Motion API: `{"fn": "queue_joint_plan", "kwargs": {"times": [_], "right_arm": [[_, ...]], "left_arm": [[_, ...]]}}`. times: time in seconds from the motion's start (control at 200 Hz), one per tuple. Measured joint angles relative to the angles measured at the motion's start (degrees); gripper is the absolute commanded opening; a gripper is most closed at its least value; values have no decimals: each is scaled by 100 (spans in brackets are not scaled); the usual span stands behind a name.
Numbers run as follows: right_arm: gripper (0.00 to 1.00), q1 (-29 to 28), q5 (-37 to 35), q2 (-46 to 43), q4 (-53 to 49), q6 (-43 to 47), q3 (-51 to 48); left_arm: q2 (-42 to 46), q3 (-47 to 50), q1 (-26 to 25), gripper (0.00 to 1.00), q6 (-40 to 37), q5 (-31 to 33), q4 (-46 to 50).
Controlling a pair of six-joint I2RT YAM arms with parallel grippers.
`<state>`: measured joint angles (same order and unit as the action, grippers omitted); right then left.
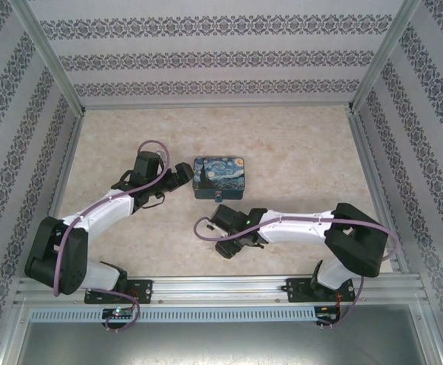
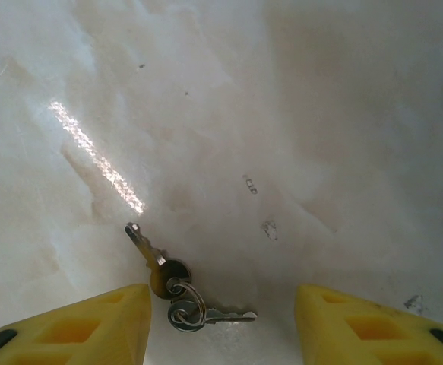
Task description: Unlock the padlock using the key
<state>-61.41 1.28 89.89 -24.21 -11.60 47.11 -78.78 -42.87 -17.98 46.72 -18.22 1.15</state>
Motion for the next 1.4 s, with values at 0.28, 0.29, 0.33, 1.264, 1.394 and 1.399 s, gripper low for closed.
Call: {"fn": "queue_joint_plan", "kwargs": {"times": [0.28,0.29,0.33,1.264,1.394,1.399], "right_arm": [[50,-74,2,197,0,155,122],[50,-74,2,210,0,155,127],[49,-74,2,258,-2,160,146],[0,26,-20,470,413,105,295],[0,337,96,337,457,83,184],[0,358,105,317,457,81,177]], "left_arm": [[0,0,48,100,0,-17,2],[0,0,48,99,0,-17,2],[0,0,48,99,0,-20,2],[-68,-2,122,100,68,-201,-4],[-68,-2,122,100,114,-282,-4],[-68,-2,122,100,116,-284,-4]]}}
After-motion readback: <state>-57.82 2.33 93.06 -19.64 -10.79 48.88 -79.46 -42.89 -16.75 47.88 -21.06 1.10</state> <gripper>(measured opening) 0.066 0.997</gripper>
